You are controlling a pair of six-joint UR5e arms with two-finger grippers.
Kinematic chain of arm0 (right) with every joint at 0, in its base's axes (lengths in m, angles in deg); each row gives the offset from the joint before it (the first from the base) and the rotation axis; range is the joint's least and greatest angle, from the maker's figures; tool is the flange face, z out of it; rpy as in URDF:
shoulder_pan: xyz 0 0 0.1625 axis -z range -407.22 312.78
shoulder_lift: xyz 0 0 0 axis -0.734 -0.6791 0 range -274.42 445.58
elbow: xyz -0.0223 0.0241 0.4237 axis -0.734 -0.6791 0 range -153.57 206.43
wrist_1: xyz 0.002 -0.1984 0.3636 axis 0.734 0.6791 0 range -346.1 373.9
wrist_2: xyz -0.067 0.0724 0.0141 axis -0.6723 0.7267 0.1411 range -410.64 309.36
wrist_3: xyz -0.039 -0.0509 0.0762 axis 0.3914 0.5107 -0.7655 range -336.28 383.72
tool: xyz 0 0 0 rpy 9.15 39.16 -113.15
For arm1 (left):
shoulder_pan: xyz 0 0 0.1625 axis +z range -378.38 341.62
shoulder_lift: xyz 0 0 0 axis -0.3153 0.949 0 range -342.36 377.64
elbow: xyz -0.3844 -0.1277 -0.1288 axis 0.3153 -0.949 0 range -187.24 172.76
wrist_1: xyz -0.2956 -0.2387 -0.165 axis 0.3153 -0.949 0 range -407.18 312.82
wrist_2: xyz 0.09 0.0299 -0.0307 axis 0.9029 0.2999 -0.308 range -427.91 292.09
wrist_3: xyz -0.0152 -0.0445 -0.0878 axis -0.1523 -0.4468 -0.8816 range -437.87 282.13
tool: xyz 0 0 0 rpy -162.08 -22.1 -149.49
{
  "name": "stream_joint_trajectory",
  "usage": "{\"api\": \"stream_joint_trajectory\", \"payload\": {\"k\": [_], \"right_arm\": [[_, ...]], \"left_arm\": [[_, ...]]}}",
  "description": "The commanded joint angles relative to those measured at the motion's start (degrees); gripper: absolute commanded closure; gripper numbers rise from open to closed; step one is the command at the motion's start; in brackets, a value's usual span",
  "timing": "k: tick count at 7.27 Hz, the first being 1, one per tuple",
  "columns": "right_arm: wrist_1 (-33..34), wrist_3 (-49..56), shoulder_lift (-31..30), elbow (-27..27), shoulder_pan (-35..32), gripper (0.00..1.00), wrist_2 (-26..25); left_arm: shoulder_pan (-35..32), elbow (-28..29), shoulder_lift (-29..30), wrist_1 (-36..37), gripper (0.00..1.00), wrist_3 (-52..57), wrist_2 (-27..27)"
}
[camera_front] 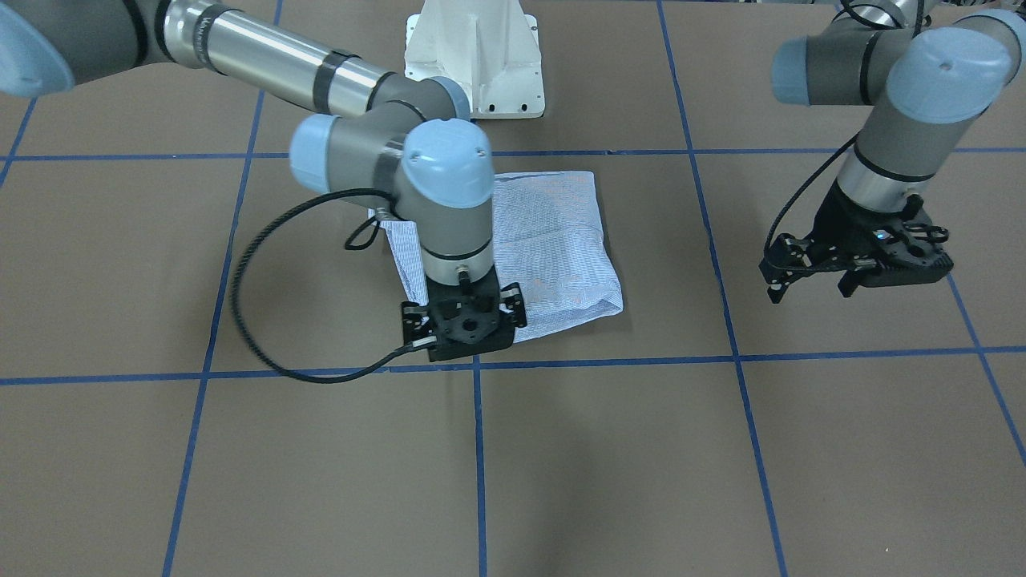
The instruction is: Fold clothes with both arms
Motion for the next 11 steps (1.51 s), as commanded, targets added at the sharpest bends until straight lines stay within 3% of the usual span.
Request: {"api": "stream_joint_trajectory", "payload": {"k": [1,2,3,4,5,6,8,10,11], "right_arm": [[6.95,14.86,-15.13,15.99,-12.13,0.00,10.84],[12.37,24.77,-20.68,21.01,-18.54,0.00,14.89],[17.56,35.83,-26.04,24.46,-24.61,0.00,15.63],[21.44,45.86,-30.53,26.23,-29.80,0.00,16.94],[22.26,47.70,-35.27,31.73,-31.68,0.00,16.61],[22.09,47.72,-37.76,31.79,-35.18,0.00,17.30],[17.39,48.07,-43.73,31.44,-39.34,0.00,17.14],[5.37,47.72,-48.50,26.02,-40.04,0.00,17.13],[4.35,48.50,-50.25,23.11,-40.66,0.00,17.83]], "left_arm": [[-10.88,1.81,-5.21,-0.85,0.00,21.60,-7.23],[-15.90,1.91,-6.89,-0.68,0.00,29.98,-8.41],[-23.26,4.78,-8.30,-0.50,0.00,36.94,-10.68],[-28.98,10.64,-8.40,-0.50,0.00,45.97,-16.36],[-31.13,12.88,-9.36,-0.76,0.00,48.58,-18.51],[-32.54,13.42,-9.80,-4.68,0.00,48.70,-19.40],[-32.56,21.12,-14.53,-14.52,0.00,48.61,-18.45],[-32.56,22.65,-14.82,-18.51,0.00,49.31,-13.89],[-32.65,22.48,-14.73,-18.52,0.00,49.22,-13.78]]}}
